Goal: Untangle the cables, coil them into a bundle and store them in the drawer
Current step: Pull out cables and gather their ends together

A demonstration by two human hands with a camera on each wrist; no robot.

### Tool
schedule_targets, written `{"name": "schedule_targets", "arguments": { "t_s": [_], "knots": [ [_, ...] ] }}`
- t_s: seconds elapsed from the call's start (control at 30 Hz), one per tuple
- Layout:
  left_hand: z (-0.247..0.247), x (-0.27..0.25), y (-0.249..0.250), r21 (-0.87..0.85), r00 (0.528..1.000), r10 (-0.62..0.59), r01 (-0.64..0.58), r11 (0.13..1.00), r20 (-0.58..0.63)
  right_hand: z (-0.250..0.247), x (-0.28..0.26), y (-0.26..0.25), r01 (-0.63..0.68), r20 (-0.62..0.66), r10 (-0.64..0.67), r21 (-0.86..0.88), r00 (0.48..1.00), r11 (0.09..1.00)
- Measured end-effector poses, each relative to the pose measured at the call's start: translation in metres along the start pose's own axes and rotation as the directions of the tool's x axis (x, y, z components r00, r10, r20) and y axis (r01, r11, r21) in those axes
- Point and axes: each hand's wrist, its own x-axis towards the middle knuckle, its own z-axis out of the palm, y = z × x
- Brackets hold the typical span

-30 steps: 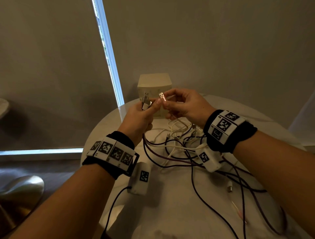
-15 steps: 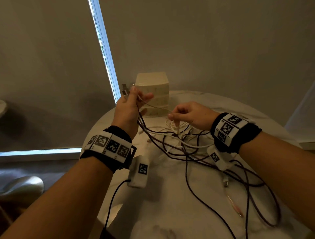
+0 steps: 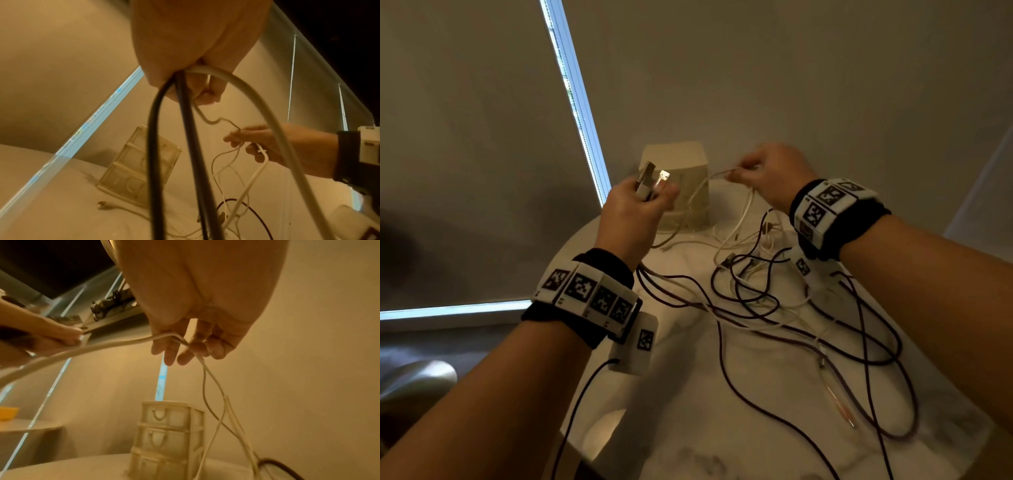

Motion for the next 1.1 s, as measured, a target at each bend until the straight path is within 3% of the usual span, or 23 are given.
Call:
{"name": "schedule_targets", "arguments": {
  "t_s": [0.07, 0.17, 0.27, 0.33, 0.4, 0.47, 0.57, 0.73, 0.83, 0.93, 1.0, 1.1],
  "knots": [
    [0.005, -0.002, 0.004, 0.019, 0.999, 0.030, -0.031, 0.999, 0.040, 0.002, -0.005, -0.015, 0.073, 0.060, -0.073, -0.003, 0.996, 0.997],
    [0.014, -0.006, 0.012, 0.056, 0.977, 0.010, -0.023, 0.998, 0.211, 0.010, -0.014, -0.027, 0.181, 0.065, -0.176, -0.080, 0.982, 0.980],
    [0.015, -0.006, 0.008, 0.106, 0.993, 0.017, -0.029, 0.994, 0.118, 0.013, -0.015, -0.018, 0.205, 0.039, -0.202, -0.103, 0.979, 0.973],
    [0.008, -0.001, 0.004, 0.039, 0.999, -0.001, 0.002, 0.999, -0.038, 0.013, -0.014, 0.000, 0.144, 0.124, -0.118, -0.224, 0.985, 0.964],
    [-0.005, 0.005, 0.001, -0.009, 0.981, -0.030, 0.029, 1.000, -0.191, 0.010, -0.014, 0.025, 0.007, 0.217, 0.081, -0.376, 0.973, 0.927],
    [-0.017, 0.010, -0.004, -0.077, 0.949, -0.068, 0.046, 0.996, -0.308, 0.003, -0.014, 0.047, -0.130, 0.201, 0.244, -0.457, 0.949, 0.880],
    [-0.024, 0.014, -0.008, -0.124, 0.920, -0.107, 0.065, 0.990, -0.378, -0.005, -0.017, 0.064, -0.288, 0.125, 0.367, -0.410, 0.922, 0.865],
    [-0.008, 0.006, -0.003, -0.131, 0.978, -0.097, 0.073, 0.989, -0.187, 0.006, -0.020, 0.050, -0.235, 0.185, 0.335, -0.416, 0.924, 0.878],
    [-0.001, -0.001, 0.005, -0.156, 0.999, -0.034, 0.028, 0.987, -0.035, 0.018, -0.019, 0.024, -0.148, 0.283, 0.195, -0.179, 0.939, 0.973],
    [-0.002, -0.005, 0.015, -0.255, 0.995, 0.025, -0.001, 0.967, 0.092, 0.027, -0.014, 0.010, -0.148, 0.230, 0.165, -0.090, 0.959, 0.985],
    [-0.006, -0.005, 0.020, -0.299, 0.994, 0.058, -0.028, 0.954, 0.092, 0.028, -0.011, 0.014, -0.194, 0.174, 0.217, -0.139, 0.961, 0.971],
    [-0.013, -0.001, 0.020, -0.278, 0.992, 0.047, -0.078, 0.957, -0.117, 0.026, -0.014, 0.024, -0.312, 0.187, 0.320, -0.071, 0.929, 0.947]
  ]
}}
